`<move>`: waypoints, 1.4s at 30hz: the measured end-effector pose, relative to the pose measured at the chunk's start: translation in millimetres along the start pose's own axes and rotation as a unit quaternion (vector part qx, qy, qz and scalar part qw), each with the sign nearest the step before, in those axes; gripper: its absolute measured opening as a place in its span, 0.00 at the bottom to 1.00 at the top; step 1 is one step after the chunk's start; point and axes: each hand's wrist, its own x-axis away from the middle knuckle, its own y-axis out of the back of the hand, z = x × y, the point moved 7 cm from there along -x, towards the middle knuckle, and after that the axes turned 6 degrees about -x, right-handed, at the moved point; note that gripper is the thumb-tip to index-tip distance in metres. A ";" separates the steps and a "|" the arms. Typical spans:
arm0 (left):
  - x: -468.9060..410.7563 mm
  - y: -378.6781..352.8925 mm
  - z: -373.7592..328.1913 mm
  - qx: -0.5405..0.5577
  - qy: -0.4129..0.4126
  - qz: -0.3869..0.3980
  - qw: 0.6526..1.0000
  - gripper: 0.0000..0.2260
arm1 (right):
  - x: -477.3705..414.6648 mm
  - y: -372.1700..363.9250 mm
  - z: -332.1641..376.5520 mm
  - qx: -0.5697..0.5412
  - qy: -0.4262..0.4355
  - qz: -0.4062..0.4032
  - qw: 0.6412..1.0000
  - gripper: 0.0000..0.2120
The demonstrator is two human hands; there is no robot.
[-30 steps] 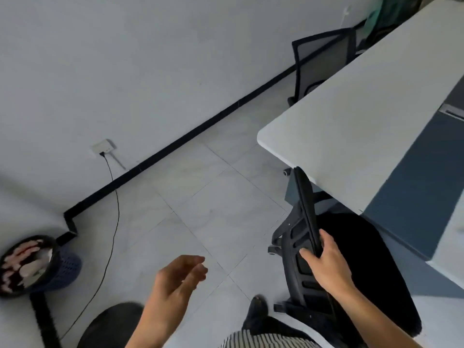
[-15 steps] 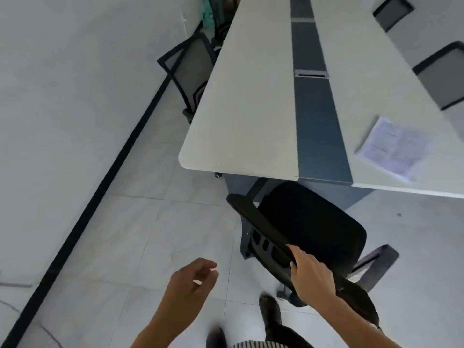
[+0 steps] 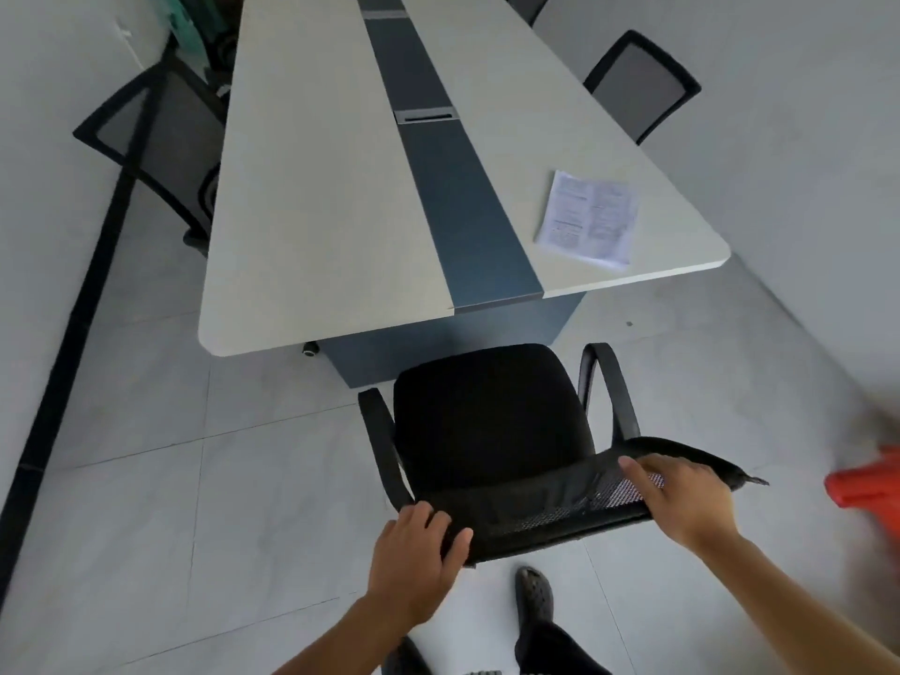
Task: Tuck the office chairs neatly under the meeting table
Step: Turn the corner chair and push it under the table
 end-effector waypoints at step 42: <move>-1.3 35.3 58.6 0.308 0.257 -0.069 0.914 0.10 | -92.5 -5.4 109.5 -0.224 0.166 0.177 0.944 0.05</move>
